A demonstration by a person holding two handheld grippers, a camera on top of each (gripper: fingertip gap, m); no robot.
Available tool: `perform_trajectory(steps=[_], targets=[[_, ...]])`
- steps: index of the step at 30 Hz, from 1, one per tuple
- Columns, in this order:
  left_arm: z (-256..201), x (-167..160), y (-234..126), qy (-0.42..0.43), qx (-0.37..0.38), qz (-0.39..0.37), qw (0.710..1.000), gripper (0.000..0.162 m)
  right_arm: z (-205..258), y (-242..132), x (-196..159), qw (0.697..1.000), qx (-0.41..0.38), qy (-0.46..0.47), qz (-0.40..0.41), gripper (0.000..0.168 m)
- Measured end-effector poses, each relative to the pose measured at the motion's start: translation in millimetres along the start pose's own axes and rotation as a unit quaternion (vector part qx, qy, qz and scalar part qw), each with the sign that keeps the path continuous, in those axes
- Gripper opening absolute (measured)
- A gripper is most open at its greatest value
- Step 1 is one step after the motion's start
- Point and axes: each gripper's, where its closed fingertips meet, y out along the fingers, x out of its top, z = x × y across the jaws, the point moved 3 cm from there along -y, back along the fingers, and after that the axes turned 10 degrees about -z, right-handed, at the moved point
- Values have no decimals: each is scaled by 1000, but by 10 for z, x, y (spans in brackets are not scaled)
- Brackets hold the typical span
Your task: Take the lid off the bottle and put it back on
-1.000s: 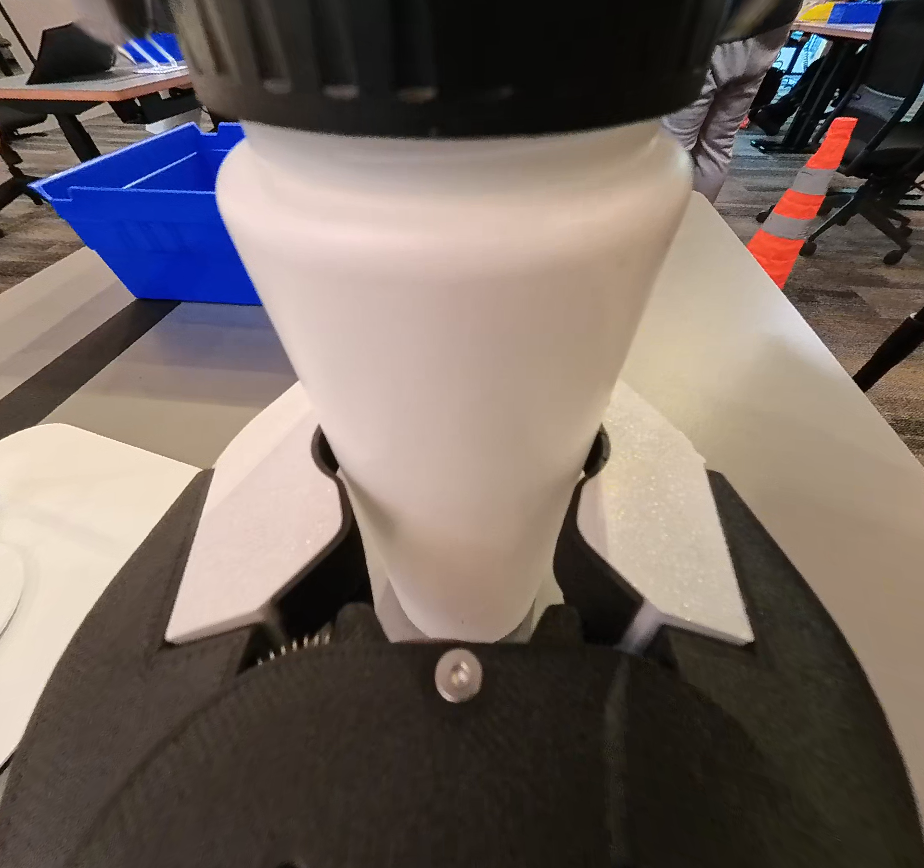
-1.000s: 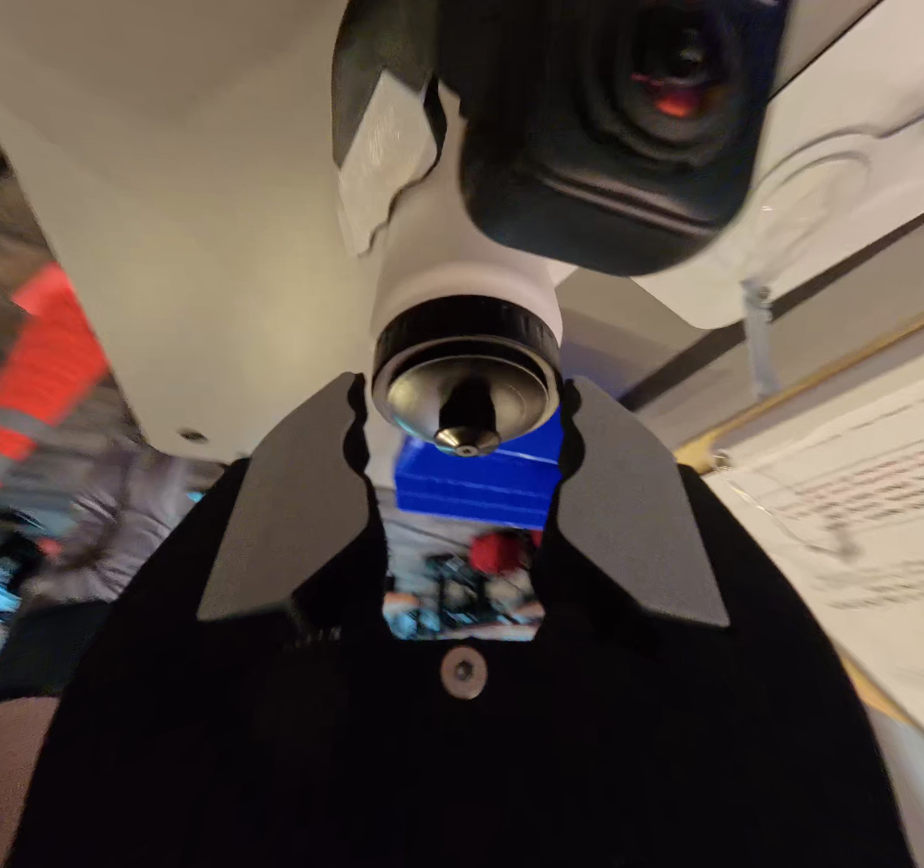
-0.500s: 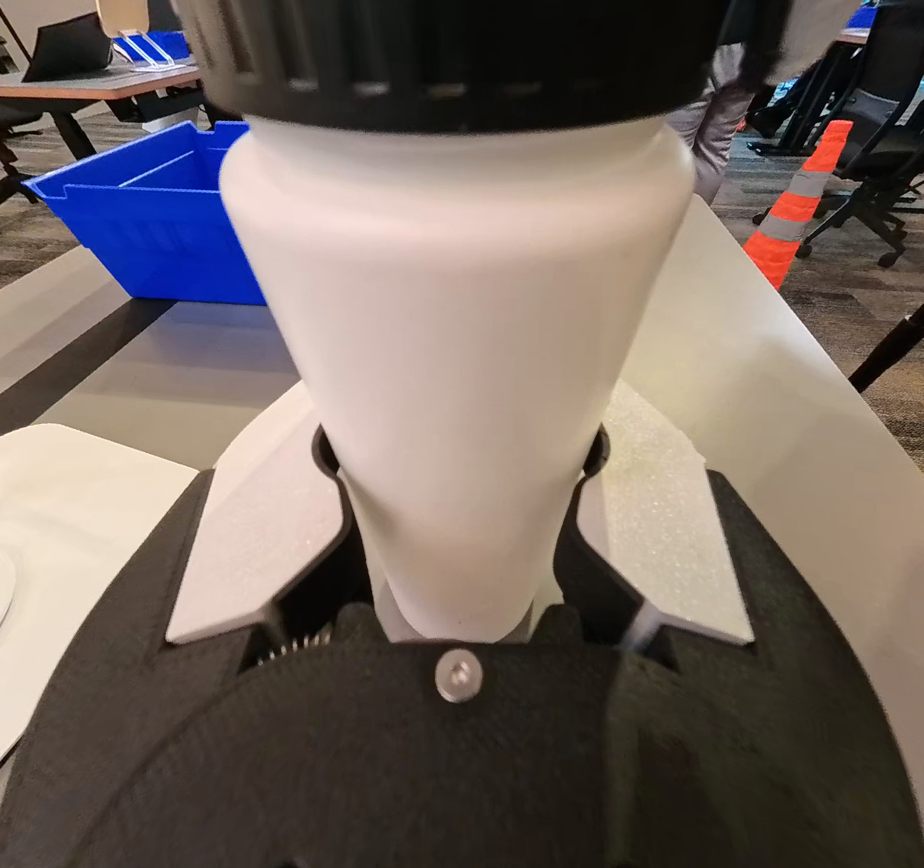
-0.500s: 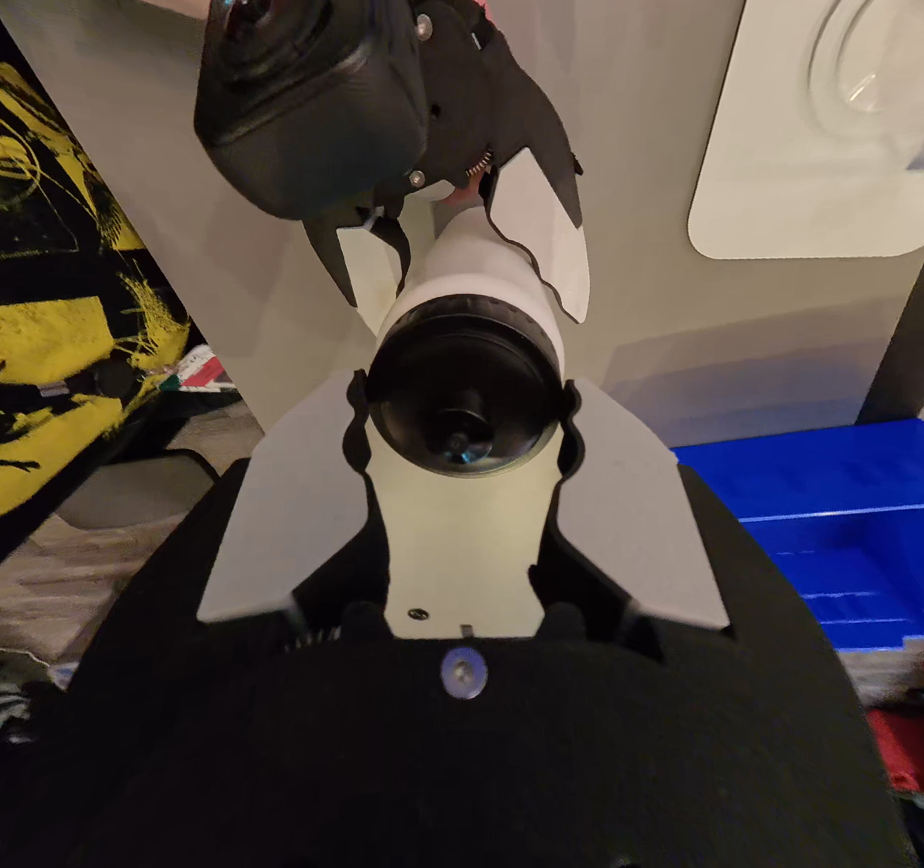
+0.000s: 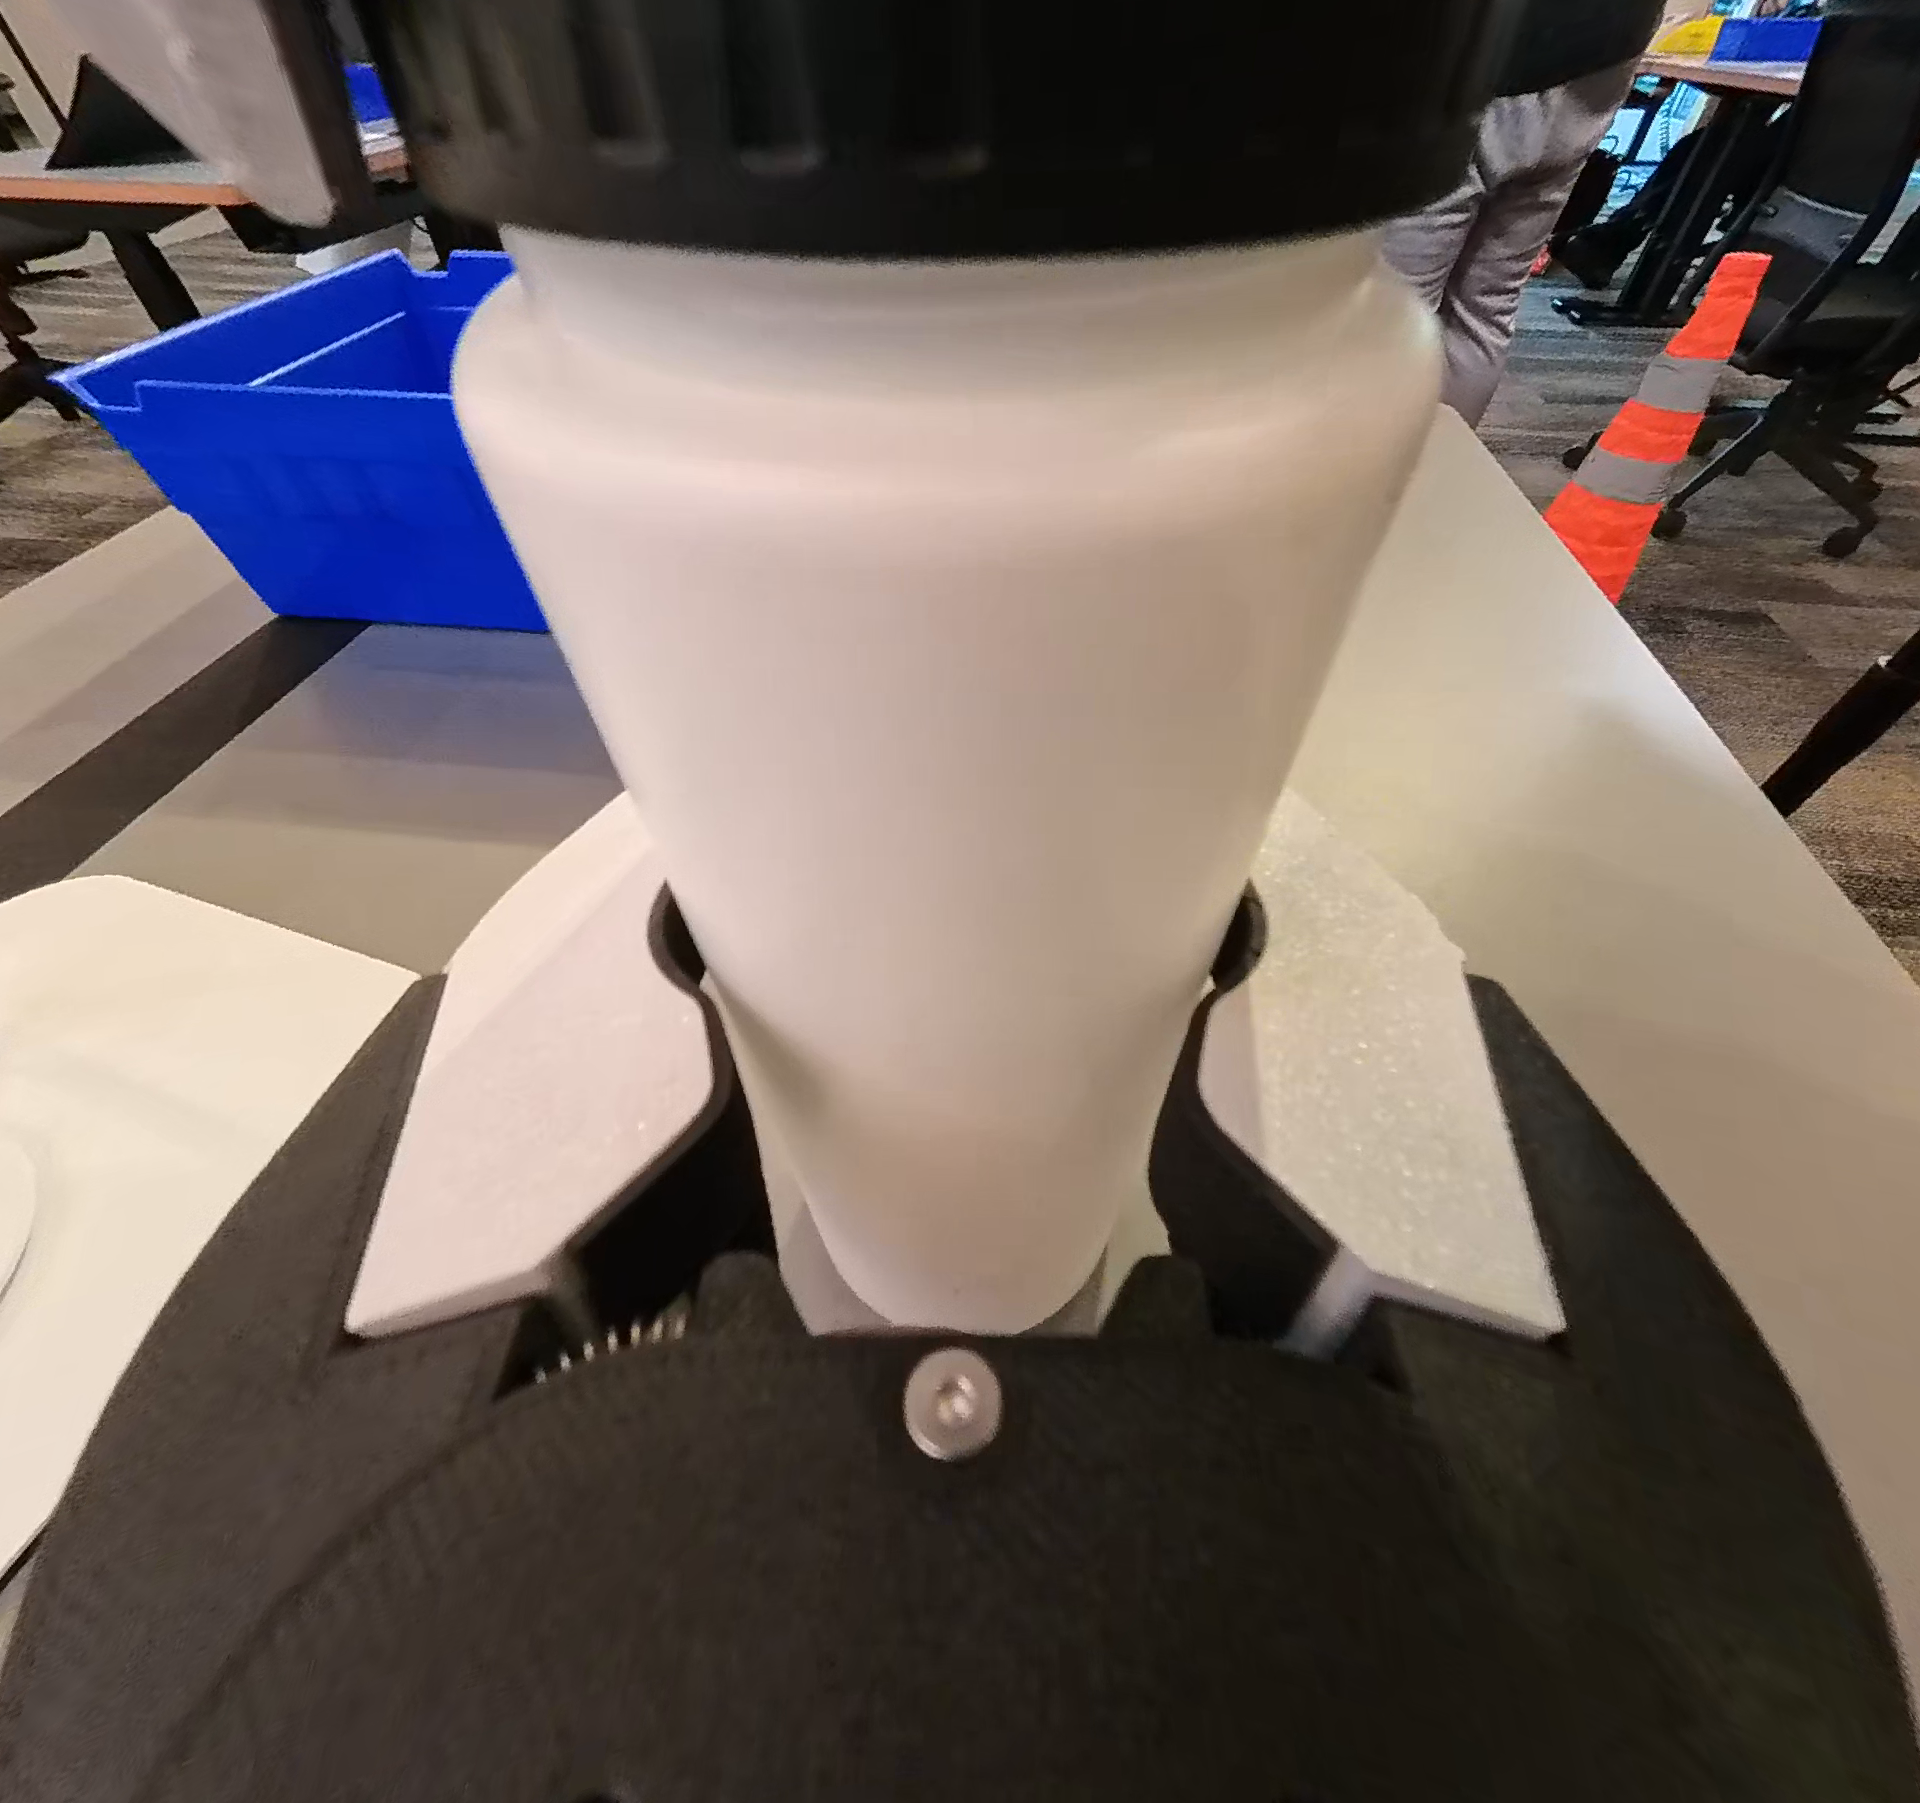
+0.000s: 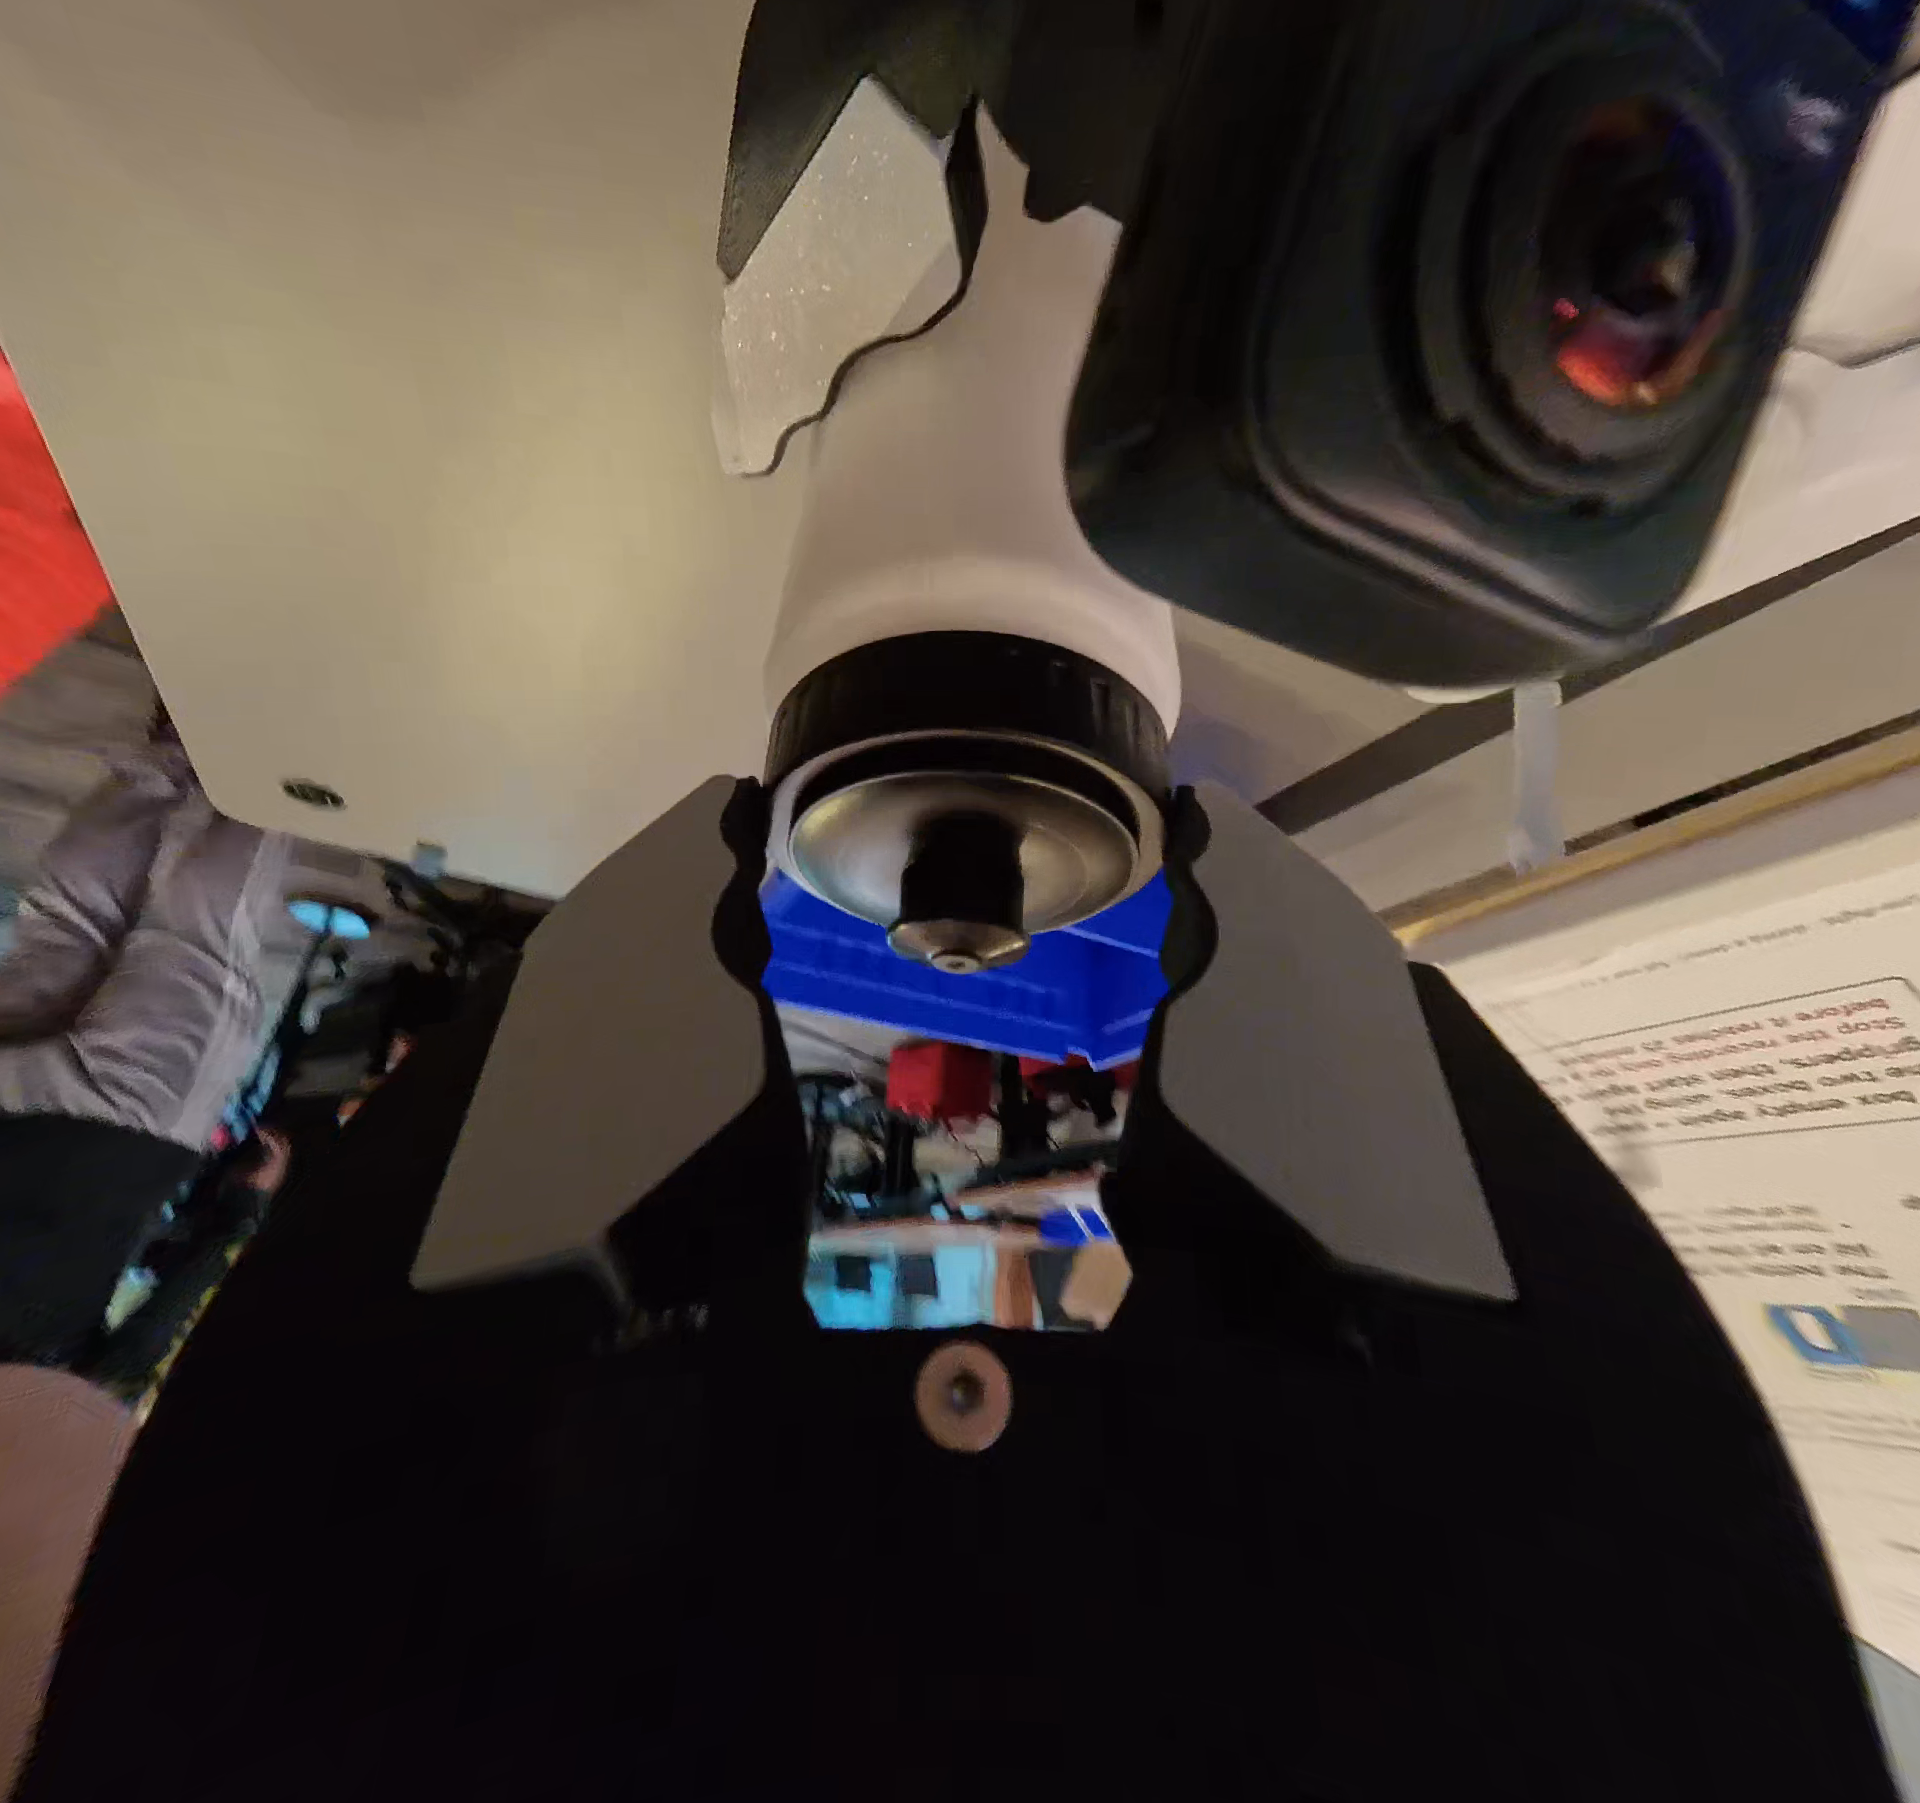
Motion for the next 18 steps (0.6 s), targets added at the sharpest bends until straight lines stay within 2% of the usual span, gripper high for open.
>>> perform_trajectory(steps=[1, 2, 4, 8, 10, 14, 18], targets=[[0, 0, 1, 0, 0, 0, 1000, 96, -3, -2, 16, 999, 1, 24, -26, 75], [-4, -1, 6, 1, 1, 1, 1000, 96, 2, -11, 33, 997, 5, 55, -55, 74], [-7, -1, 15, 2, 1, 2, 1000, 97, 9, -45, 36, 987, 5, 123, -109, 89], [-6, 0, 13, 2, 1, 1, 1000, 97, -4, -82, -24, 943, 2, 273, -188, 93], [-7, 0, 15, 2, 1, 1, 1000, 97, 5, -57, -35, 923, 17, 317, -218, 87], [-9, -1, 17, 3, 1, 2, 1000, 97, 51, 70, -55, 909, 56, 350, -221, 77], [-6, -1, 14, 2, 2, 2, 1000, 96, 50, 87, -47, 929, 53, 303, -206, 78]])
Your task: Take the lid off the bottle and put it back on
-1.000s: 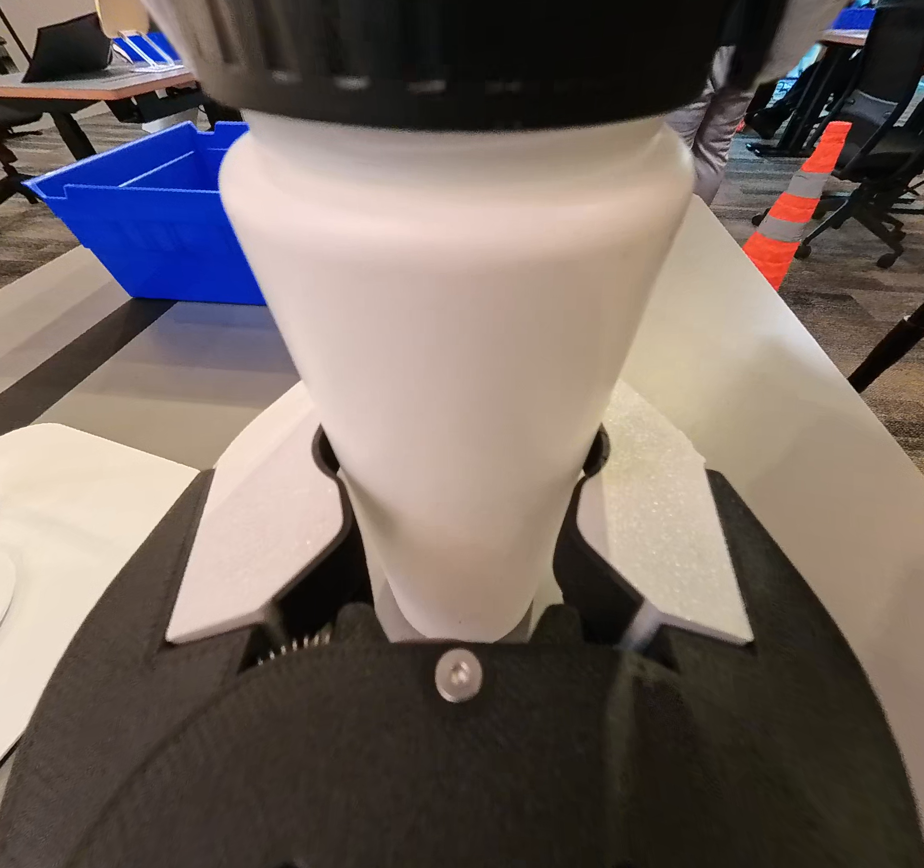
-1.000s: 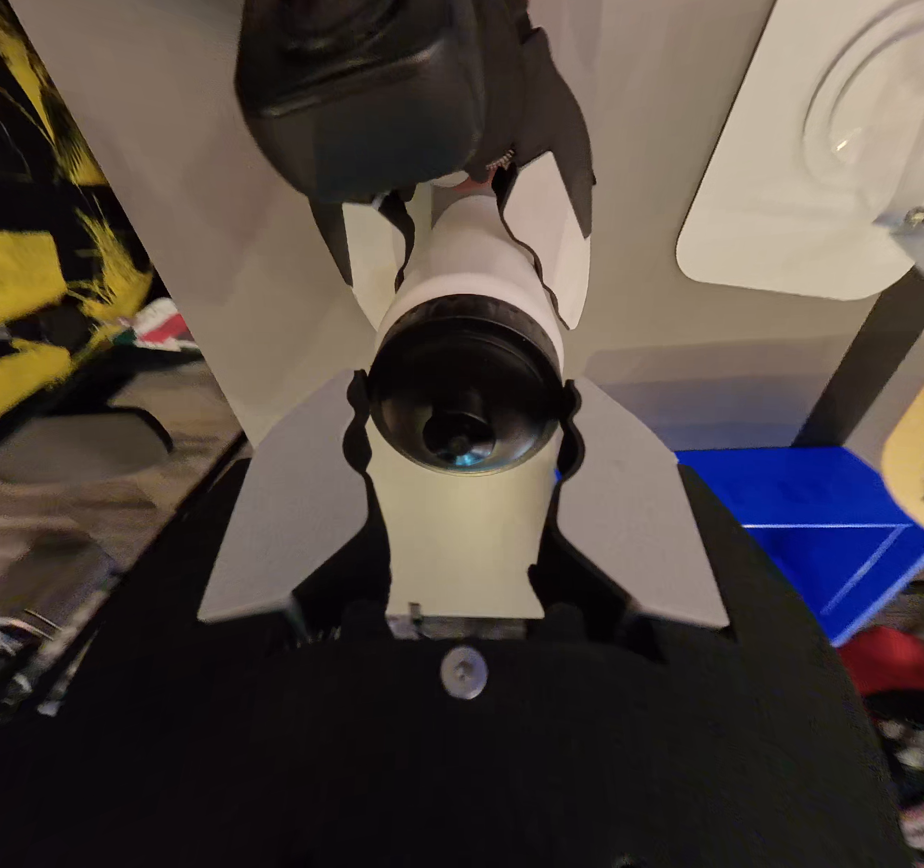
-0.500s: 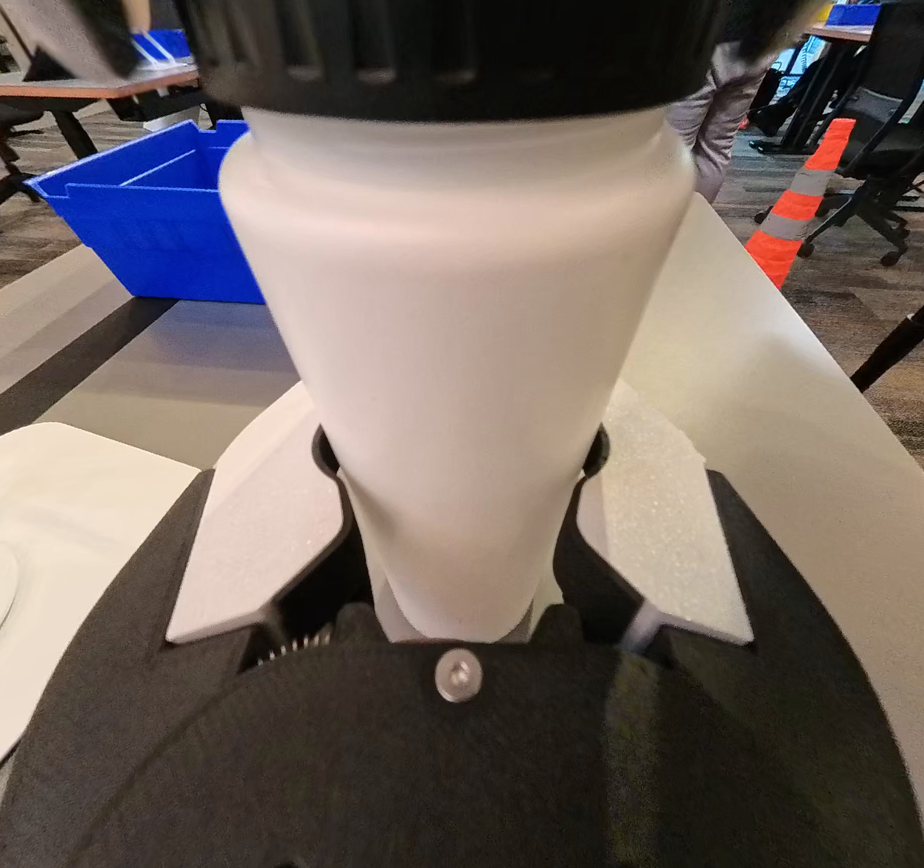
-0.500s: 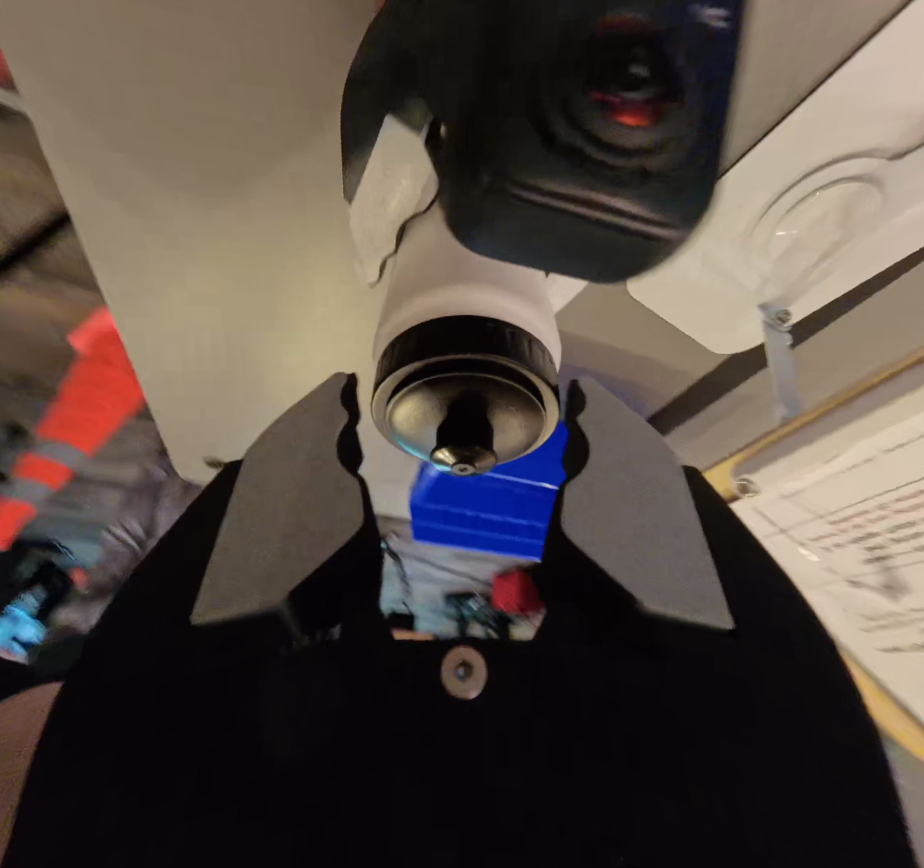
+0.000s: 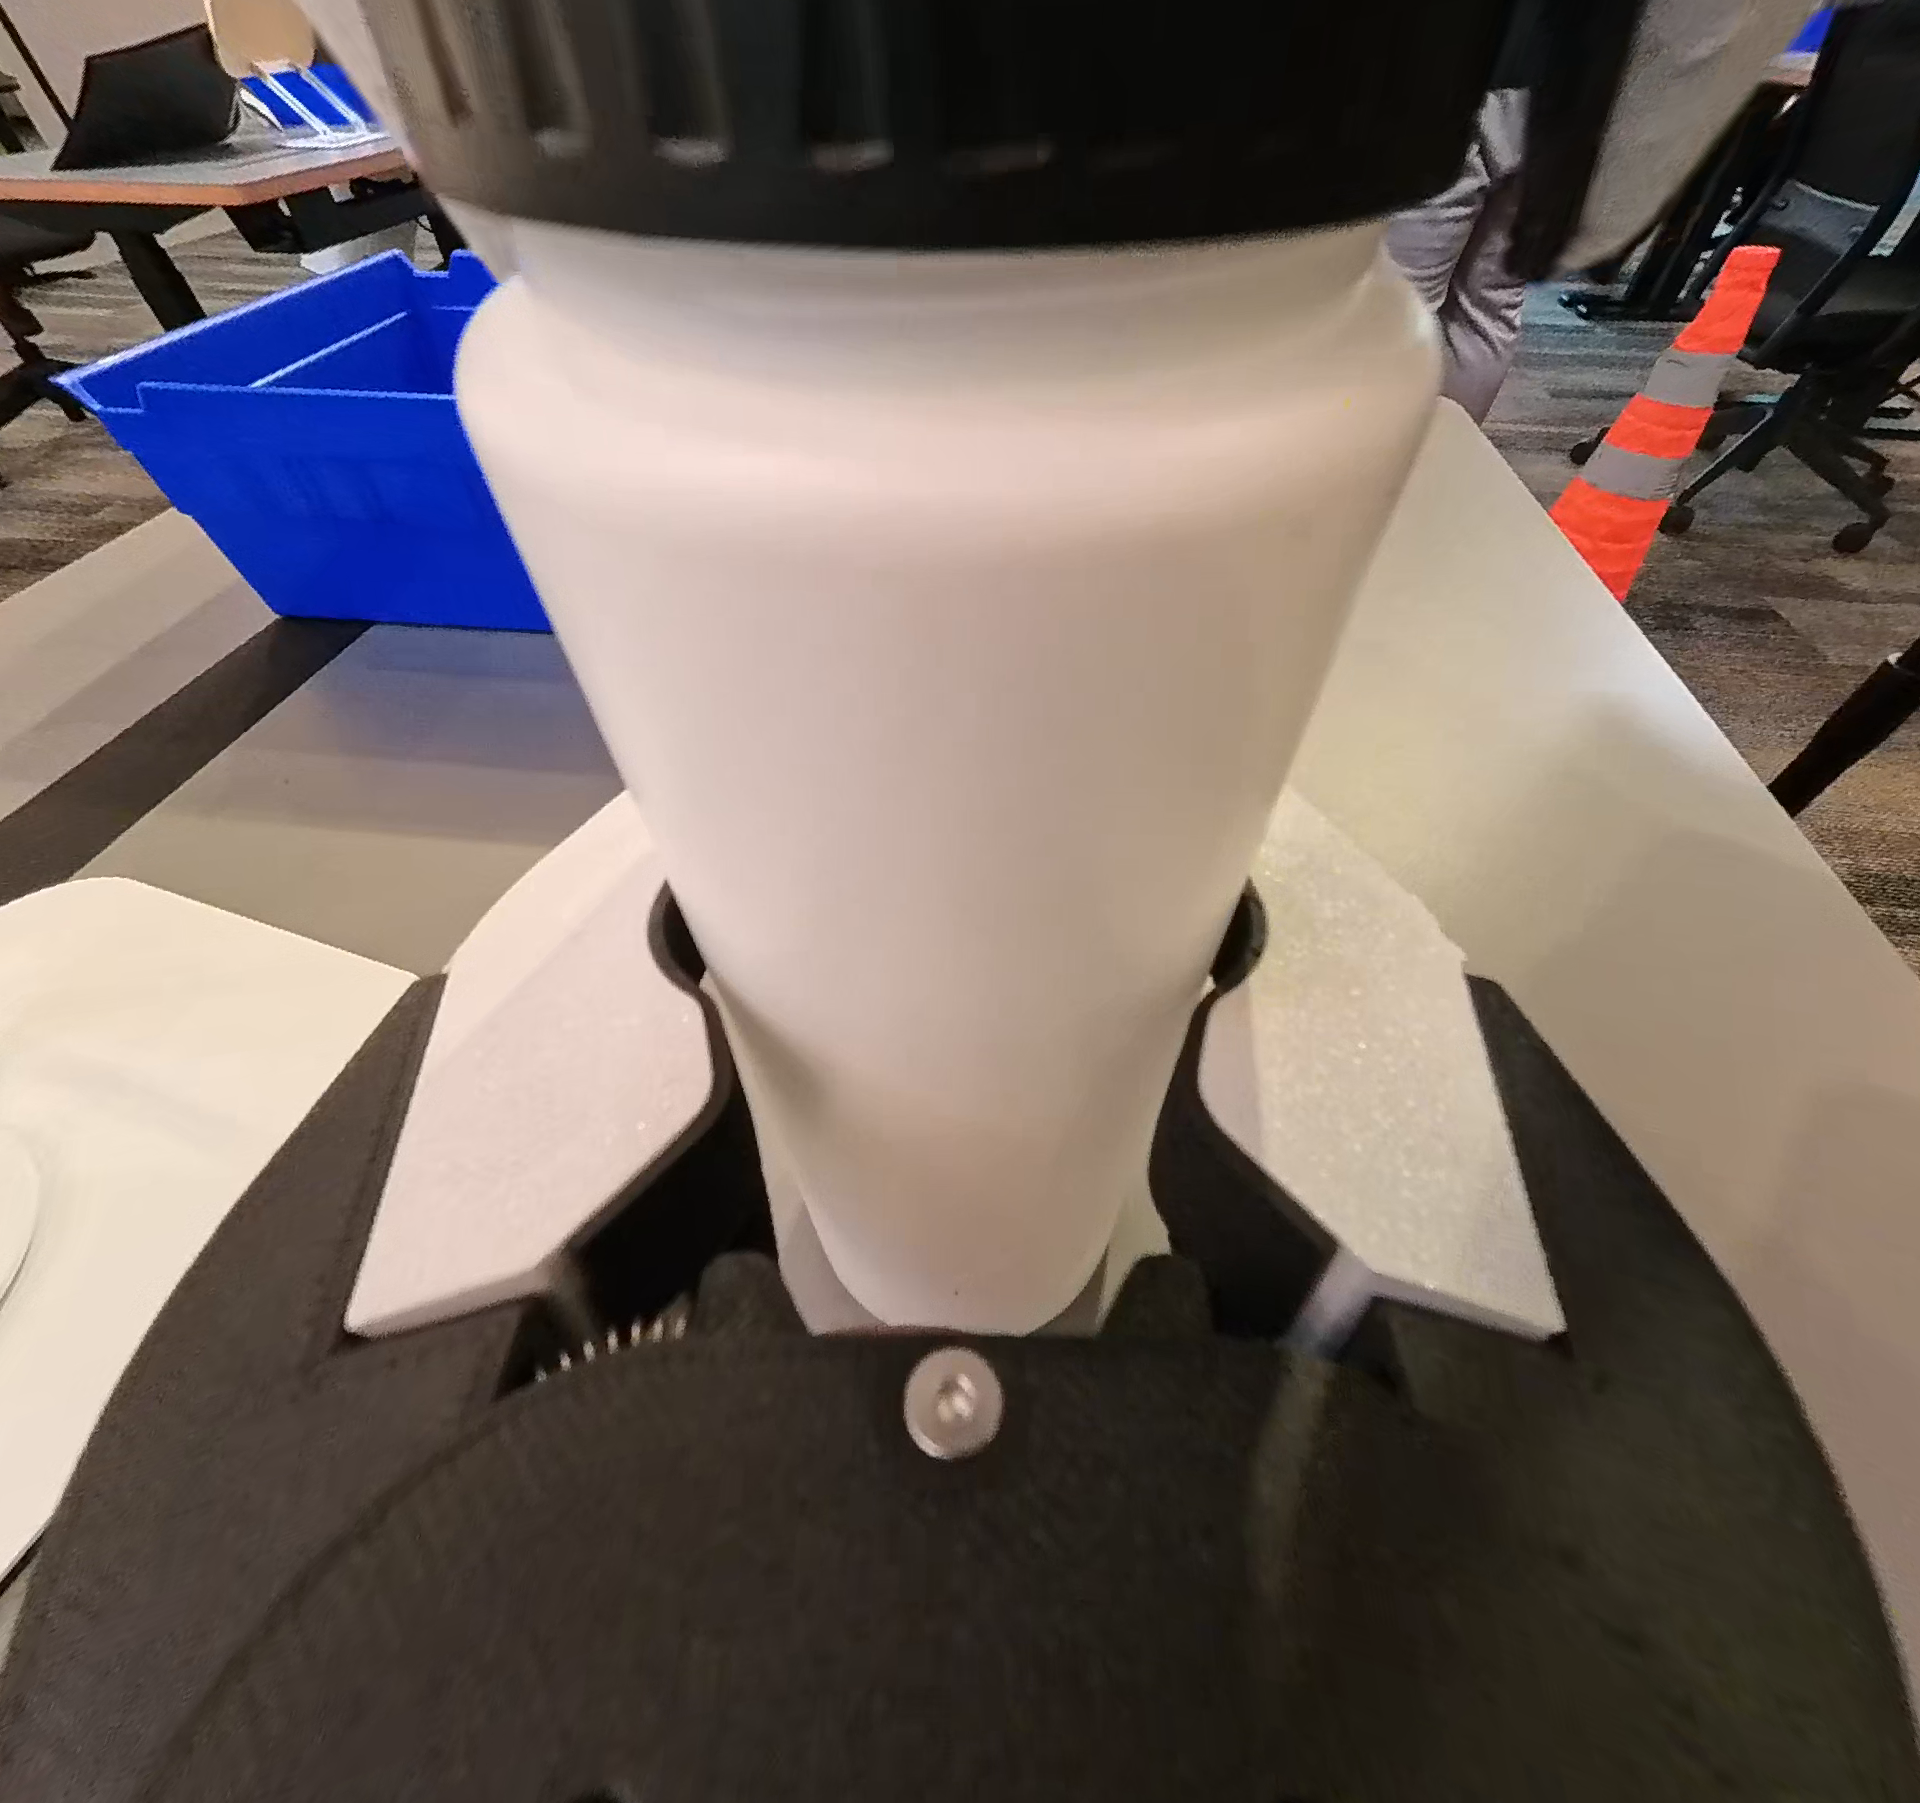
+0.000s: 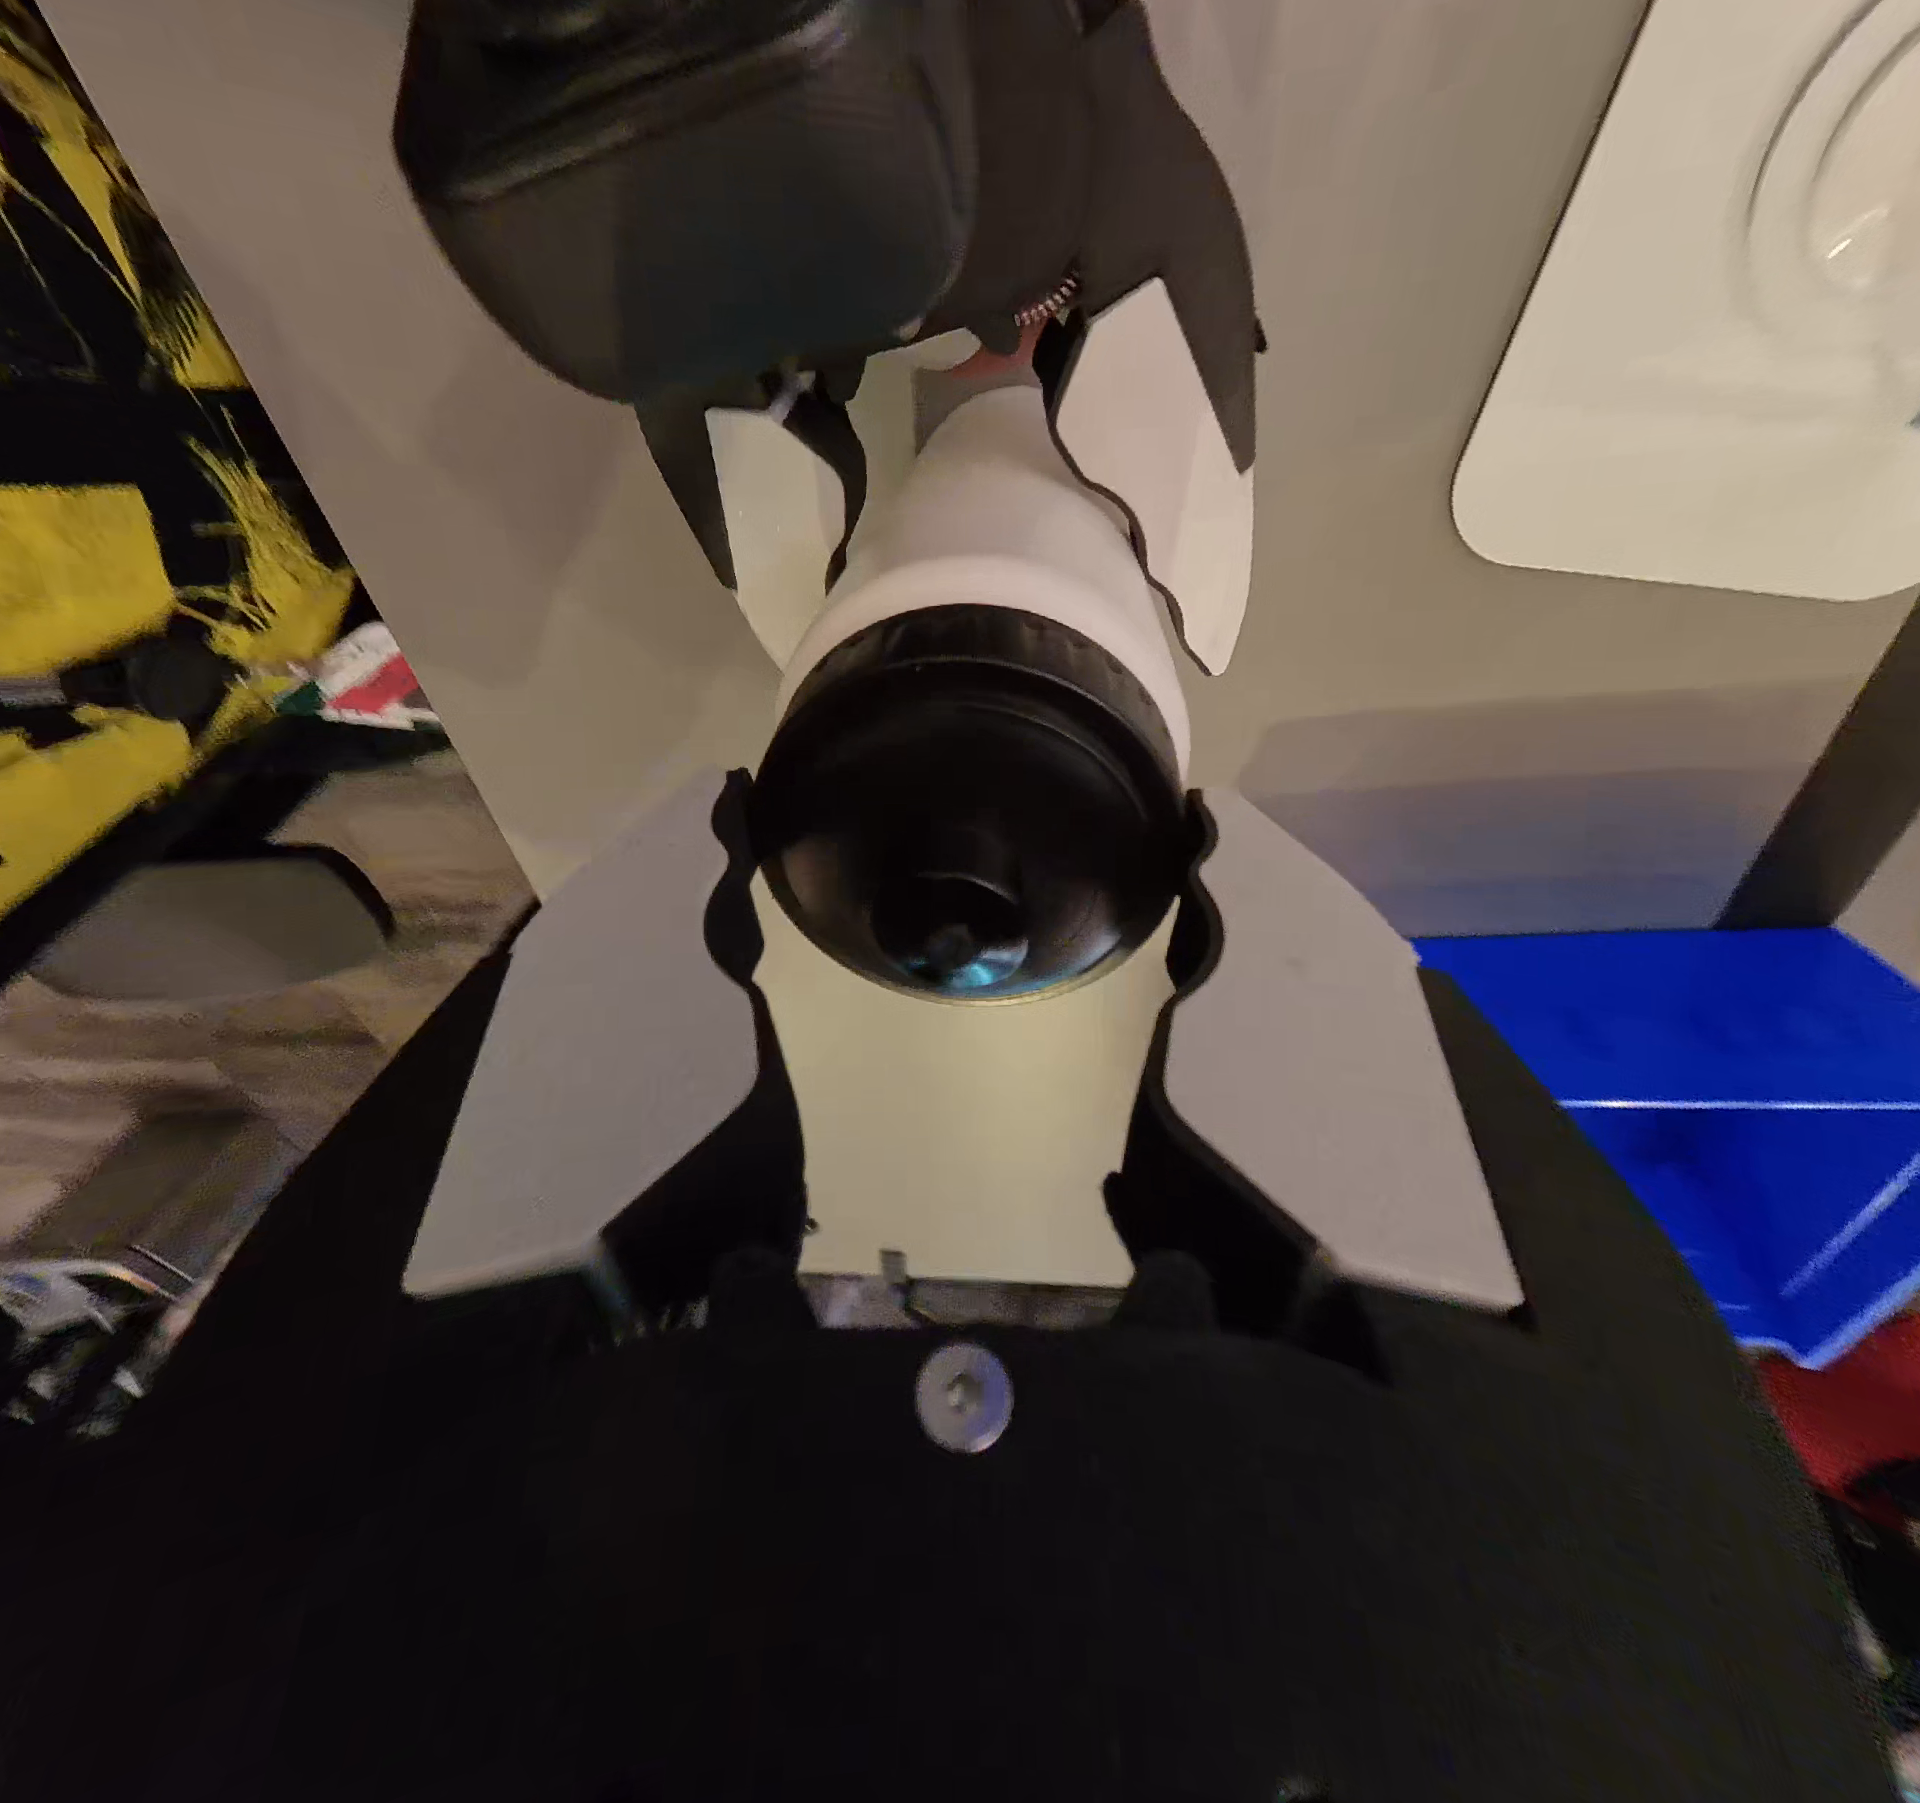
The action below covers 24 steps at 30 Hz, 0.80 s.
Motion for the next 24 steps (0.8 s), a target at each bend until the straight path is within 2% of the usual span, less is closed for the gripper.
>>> perform_trajectory(steps=[4, 7, 10, 12, 13, 15, 17, 19, 20, 22, 24], targets=[[0, 0, 0, 1, -1, 0, 1000, 96, -5, -6, 0, 991, -5, -113, 67, 78], [-1, 0, 5, 1, -1, 1, 1000, 96, -10, -12, -7, 962, -25, -229, 149, 77], [3, -1, -2, 0, -1, 0, 1000, 96, -17, -13, 14, 910, -68, -337, 234, 77], [3, -1, -2, 0, -1, -1, 1000, 96, -19, -13, 17, 896, -82, -353, 258, 80], [0, -1, 0, 0, -2, 0, 1000, 96, -17, -12, 13, 899, -82, -347, 253, 84], [0, 0, 3, 1, -2, 0, 1000, 96, -2, -5, 16, 930, -70, -286, 218, 90], [3, -1, -2, 0, -2, -1, 1000, 96, 21, -32, 70, 965, -57, -205, 152, 97], [5, -1, -4, -1, -1, -1, 1000, 96, 27, -87, 104, 988, -47, -122, 86, 98], [3, -1, -1, 0, -1, -1, 1000, 96, 31, -106, 109, 994, -40, -85, 57, 98], [4, -1, 0, 0, -1, -1, 1000, 96, 29, -121, 88, 1000, -24, -14, 12, 83], [2, 0, 2, 0, -2, -1, 1000, 96, 25, -89, 48, 999, -5, 35, -4, 81]])
